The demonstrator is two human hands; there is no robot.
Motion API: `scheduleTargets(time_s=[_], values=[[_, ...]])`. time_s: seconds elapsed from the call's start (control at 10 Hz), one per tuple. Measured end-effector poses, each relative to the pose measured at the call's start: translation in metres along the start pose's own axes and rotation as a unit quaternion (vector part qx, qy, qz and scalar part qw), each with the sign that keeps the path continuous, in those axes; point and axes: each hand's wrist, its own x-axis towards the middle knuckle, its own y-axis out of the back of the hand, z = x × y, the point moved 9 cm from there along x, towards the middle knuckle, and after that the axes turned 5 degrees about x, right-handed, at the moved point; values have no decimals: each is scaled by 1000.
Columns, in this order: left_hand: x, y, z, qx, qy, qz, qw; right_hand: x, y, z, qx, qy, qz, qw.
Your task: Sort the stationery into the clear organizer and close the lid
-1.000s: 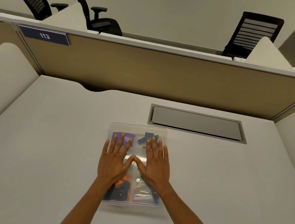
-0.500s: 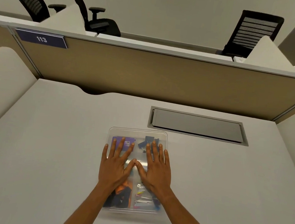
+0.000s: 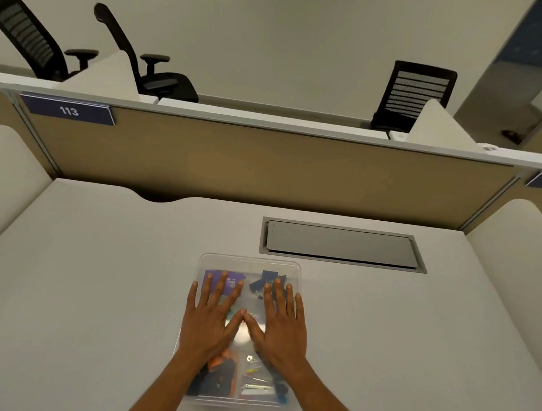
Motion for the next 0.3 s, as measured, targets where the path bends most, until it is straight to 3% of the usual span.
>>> scheduleTargets(time_s=[0.3], values=[[-4, 29, 21, -83, 24, 57, 995, 7, 28, 15, 45, 12, -11, 999]])
